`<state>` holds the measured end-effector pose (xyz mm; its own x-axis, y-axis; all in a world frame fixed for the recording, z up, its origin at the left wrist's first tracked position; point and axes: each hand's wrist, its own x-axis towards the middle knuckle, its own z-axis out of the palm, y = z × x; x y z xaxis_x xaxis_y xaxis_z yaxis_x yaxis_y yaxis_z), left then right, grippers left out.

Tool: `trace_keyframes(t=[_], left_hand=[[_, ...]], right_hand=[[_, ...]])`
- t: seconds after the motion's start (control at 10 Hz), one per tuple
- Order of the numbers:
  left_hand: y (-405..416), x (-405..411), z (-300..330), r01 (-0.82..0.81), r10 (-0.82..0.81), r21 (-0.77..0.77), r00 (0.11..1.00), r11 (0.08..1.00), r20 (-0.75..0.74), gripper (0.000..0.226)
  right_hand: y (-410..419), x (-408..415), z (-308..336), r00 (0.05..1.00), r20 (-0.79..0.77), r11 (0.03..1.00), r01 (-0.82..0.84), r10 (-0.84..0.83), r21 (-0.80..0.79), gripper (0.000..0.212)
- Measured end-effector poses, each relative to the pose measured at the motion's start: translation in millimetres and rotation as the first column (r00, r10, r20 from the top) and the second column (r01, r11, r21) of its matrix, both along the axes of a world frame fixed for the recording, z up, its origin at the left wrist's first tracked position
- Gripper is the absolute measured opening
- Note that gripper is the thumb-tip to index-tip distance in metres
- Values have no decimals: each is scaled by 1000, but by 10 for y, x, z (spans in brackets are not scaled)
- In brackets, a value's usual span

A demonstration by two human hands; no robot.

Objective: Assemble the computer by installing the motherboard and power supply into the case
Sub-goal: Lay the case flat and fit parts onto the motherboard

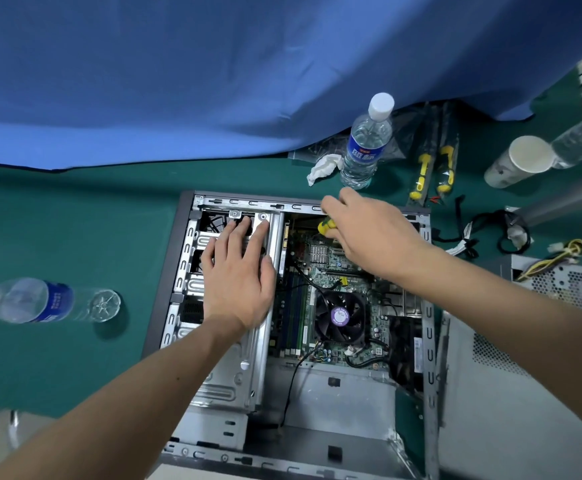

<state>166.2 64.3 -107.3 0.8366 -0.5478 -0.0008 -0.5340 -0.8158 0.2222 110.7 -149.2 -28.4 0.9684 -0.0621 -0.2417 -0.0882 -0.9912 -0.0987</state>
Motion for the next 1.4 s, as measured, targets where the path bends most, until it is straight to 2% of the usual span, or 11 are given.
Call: trace_keyframes(t=[0.1,0.3,0.4,0.5,0.6,0.7,1.0,1.1,1.2,1.3,1.4], left_hand=[[-2,13,5,-3,3,5,1000,1000,-3,53],[-3,-4,24,-1,1,10,1000,1000,-8,54],[2,15,17,-2,2,14,1000,1000,-8,54],[5,1,1,-5,5,23,1000,1000,-20,54],[-1,-8,12,-3,4,26,1000,1000,-30,54],[2,10,22,-5,6,25,1000,1000,-30,54],[-2,7,11,-1,2,26,999,1000,-41,54],[18,10,12,-1,2,32,999,1000,-42,54],[1,9,15,3,-1,27,999,1000,-43,55],[-8,13,-1,8,-8,15,999,1000,-40,54],[15,10,-15,6,-5,13,999,1000,-38,54]], right_hand=[[125,35,-14,999,25,980,51,-47,-191,35],[93,-13,-43,1000,-10,992,14,-13,127,31],[105,-16,-51,1000,19,1000,-1,1,-3,20],[149,27,-52,996,7,982,90,-90,-164,36],[149,37,-63,994,5,989,112,-112,-98,32],[122,21,-21,997,-54,987,70,-63,146,32],[181,89,-27,992,20,978,127,-126,-164,37],[186,58,-7,993,-37,987,116,-113,110,25],[180,30,14,996,-71,981,59,-46,185,35],[279,36,8,998,0,998,55,-55,-24,23],[370,58,-26,995,-25,980,90,-96,-180,36]])
